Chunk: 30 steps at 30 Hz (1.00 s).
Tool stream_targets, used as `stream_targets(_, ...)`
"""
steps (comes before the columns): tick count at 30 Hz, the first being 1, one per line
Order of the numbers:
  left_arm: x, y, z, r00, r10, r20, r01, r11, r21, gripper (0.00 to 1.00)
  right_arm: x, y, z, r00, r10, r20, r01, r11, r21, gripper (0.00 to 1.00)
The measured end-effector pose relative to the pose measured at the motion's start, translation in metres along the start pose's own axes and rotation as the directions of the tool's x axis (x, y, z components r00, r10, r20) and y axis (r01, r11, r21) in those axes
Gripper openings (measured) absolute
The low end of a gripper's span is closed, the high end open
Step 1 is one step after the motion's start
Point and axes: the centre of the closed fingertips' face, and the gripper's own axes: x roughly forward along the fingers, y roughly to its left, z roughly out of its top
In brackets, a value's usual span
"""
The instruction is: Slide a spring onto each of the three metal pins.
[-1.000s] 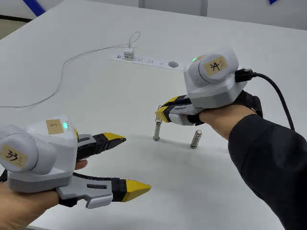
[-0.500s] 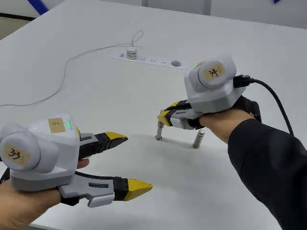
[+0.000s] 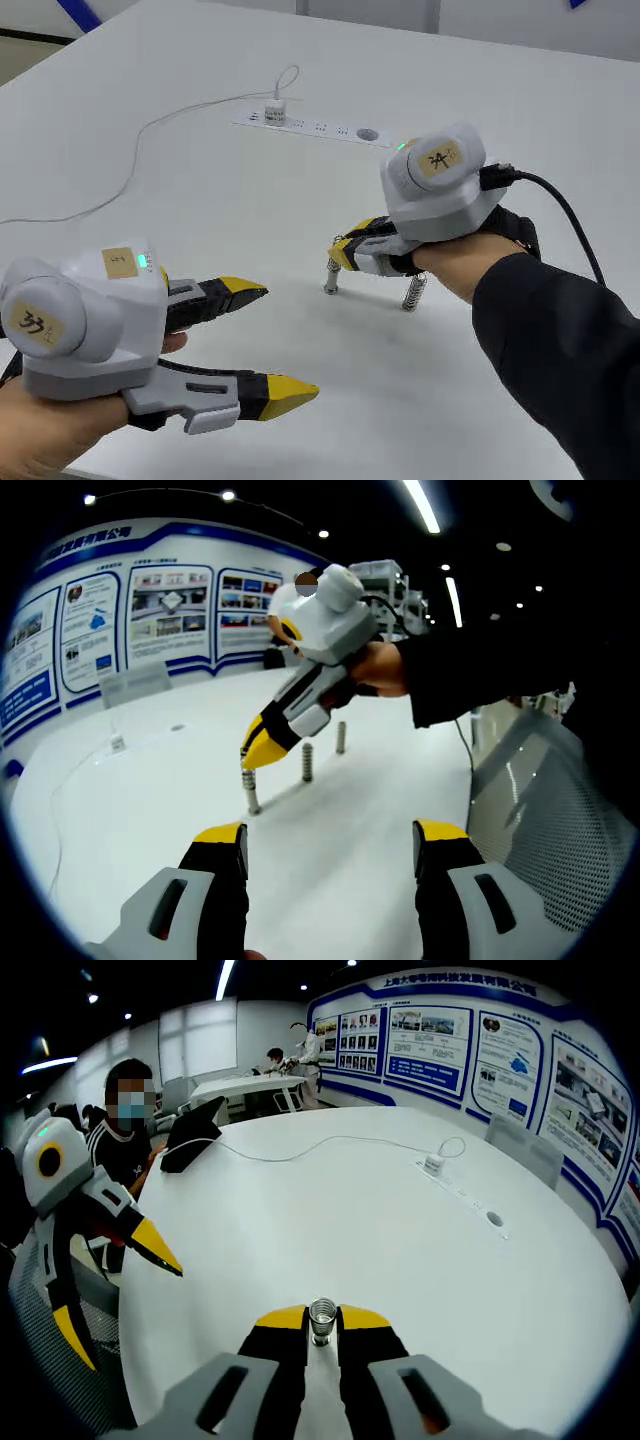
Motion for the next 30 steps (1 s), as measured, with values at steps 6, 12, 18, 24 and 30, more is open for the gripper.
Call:
stream_targets(6,0.000,0.000,-0.001,1.0000,0.001,-0.002,-0.001,1.000,-0.002,0.68,0.005,0.000,-0.006,0.9998,0.002,-0.021,-0.002,1.000,-0.009,0.12)
stream_targets(12,0.000,0.001,0.000,1.0000,0.001,-0.003,-0.001,1.000,-0.001,0.68,0.013,-0.004,-0.015,0.9987,0.004,-0.050,-0.004,1.000,-0.005,0.12)
stream_targets(18,0.000,0.001,-0.001,1.0000,0.003,-0.003,-0.003,1.000,-0.002,0.68,0.021,-0.004,-0.025,0.9967,0.005,-0.081,-0.006,1.000,-0.005,0.12)
stream_targets(24,0.000,0.002,-0.001,1.0000,0.005,-0.002,-0.005,1.000,-0.003,0.68,0.026,-0.003,-0.030,0.9953,0.008,-0.097,-0.008,1.000,-0.004,0.12)
stream_targets(30,0.000,0.003,0.000,1.0000,0.009,-0.001,-0.009,1.000,-0.001,0.68,0.024,-0.002,-0.034,0.9946,0.009,-0.103,-0.010,1.000,-0.004,0.13)
